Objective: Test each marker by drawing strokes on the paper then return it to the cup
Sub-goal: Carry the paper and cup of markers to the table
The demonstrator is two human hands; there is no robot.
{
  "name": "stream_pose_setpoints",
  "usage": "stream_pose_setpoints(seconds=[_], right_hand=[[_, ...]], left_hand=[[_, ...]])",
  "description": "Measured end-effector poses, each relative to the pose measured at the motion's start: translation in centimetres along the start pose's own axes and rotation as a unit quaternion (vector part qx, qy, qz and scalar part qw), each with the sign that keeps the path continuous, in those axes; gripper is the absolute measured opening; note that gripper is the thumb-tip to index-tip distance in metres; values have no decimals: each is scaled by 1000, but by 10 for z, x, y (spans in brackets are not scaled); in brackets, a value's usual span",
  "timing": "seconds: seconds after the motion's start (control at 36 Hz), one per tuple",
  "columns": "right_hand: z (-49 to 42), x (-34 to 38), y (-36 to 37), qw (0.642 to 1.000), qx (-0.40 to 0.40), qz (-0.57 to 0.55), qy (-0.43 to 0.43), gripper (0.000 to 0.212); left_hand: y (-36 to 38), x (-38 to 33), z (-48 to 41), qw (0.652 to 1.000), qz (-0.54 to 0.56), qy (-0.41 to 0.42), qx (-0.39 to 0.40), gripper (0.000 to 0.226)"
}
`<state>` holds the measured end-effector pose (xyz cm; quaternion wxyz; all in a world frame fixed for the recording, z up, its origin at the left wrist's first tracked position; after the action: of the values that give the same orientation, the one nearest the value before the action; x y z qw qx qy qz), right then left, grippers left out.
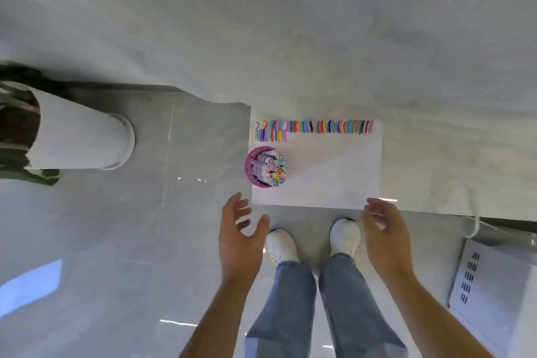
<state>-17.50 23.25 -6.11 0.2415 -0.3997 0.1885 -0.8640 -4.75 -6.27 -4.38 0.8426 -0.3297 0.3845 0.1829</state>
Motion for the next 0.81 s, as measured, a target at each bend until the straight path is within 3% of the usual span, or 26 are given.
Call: stream_pose_setpoints(seconds=[0.19, 0.47, 0.69, 0.81], right_hand=[[-39, -10, -4, 994, -99, 42, -5, 38], [-62, -19, 12, 993, -106, 41, 18, 53], [-72, -18, 11, 989, -128, 72, 15, 22], [-67, -9, 16, 988, -120, 83, -43, 7]], left_hand=[[25, 6, -31, 1000, 10, 9, -22, 92], [49, -4, -57, 996, 50, 67, -12, 94], [53, -10, -65, 994, 70, 80, -28, 88], [51, -10, -66, 994, 72, 82, -25, 85]])
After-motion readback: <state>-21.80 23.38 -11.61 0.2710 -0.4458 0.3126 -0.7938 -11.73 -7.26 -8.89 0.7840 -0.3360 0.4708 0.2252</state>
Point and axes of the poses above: each hand's wrist, its own z-axis away from the middle knuckle, its own y-axis out of the palm, x = y × z, the point moved 9 cm from there along -z, towards the middle knuckle, and after that the axes turned 7 degrees about z, right-handed, at the moved point
